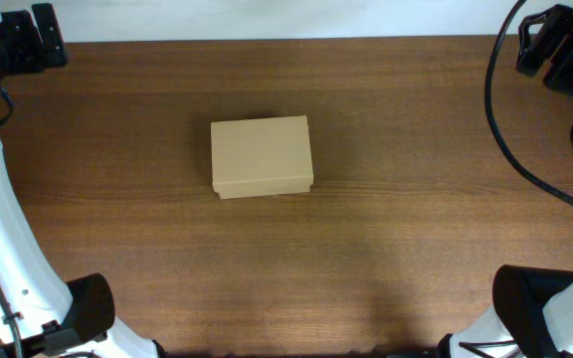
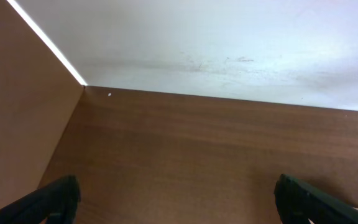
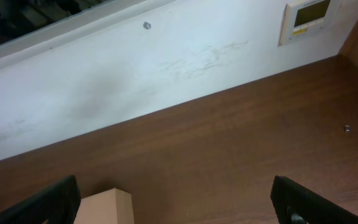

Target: Pack container

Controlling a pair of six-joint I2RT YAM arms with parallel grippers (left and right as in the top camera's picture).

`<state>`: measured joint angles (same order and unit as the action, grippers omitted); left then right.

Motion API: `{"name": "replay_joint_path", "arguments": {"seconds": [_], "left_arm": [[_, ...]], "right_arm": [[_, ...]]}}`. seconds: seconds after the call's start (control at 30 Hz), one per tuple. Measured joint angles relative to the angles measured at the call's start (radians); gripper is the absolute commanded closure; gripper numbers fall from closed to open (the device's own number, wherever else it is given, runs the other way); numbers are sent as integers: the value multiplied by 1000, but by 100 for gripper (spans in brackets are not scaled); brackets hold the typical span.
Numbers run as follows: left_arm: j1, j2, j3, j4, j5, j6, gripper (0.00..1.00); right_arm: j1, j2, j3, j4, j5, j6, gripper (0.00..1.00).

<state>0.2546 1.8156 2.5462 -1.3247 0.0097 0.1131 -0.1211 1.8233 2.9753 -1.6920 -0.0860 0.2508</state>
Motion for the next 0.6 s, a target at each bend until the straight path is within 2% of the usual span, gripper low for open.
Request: {"name": "replay_joint_path", "arguments": {"seconds": [0.17,0.27,0.4,0.6], "left_arm": [[0,0,0,0,0,0,0],[0,0,0,0,0,0,0],[0,0,0,0,0,0,0],[0,0,0,0,0,0,0]], "right_arm": [[0,-14,-18,0,24,-19,1],[0,-82,-117,3,64,-23,1],[0,-264,-400,135,106,-24,1],[0,-626,-984,476,128,-26,1]]}}
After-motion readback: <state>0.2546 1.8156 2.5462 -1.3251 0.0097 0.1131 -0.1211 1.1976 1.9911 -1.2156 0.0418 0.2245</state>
